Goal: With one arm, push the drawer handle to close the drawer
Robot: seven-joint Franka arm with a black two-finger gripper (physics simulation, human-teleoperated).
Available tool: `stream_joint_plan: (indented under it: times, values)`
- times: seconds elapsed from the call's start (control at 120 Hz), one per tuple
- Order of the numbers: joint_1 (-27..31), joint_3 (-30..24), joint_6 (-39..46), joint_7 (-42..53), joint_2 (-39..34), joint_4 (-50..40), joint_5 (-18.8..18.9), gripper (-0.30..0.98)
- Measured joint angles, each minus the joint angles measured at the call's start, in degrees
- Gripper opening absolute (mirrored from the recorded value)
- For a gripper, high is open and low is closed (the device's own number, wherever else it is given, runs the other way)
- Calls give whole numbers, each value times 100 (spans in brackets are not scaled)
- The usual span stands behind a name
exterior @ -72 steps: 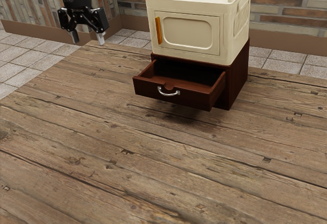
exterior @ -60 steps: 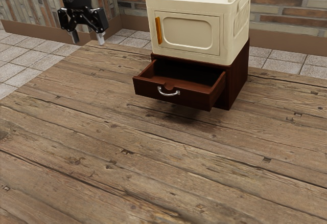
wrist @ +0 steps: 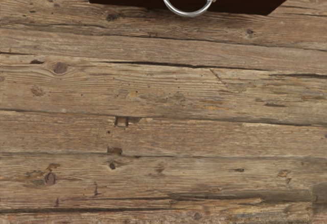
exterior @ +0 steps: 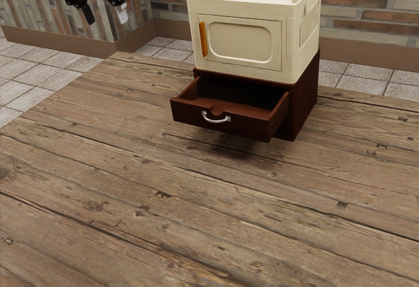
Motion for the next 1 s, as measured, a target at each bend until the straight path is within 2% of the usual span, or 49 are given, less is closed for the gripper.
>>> stream_joint_plan:
  times: [0.05, 0.125, 0.25, 0.308, 0.375, 0.525, 0.675, 1.0]
  values:
    - [18, -53, -89, -71, -25, -47, 21, 63]
    - [226, -468, -145, -173, -397, -683, 272, 44]
    - [228, -635, 529, -316, -2347, -3983, 497, 16]
    - [245, -652, 1039, -372, -2812, -5206, 531, 9]
    - [304, -657, 1642, -431, -2930, -5922, 548, 3]
    - [305, -793, 2872, -549, -2043, -6177, 565, -5]
    - [165, -1047, 3830, -642, -1702, -6180, 782, -8]
    - [116, -1082, 4627, -811, -1332, -6083, 814, -10]
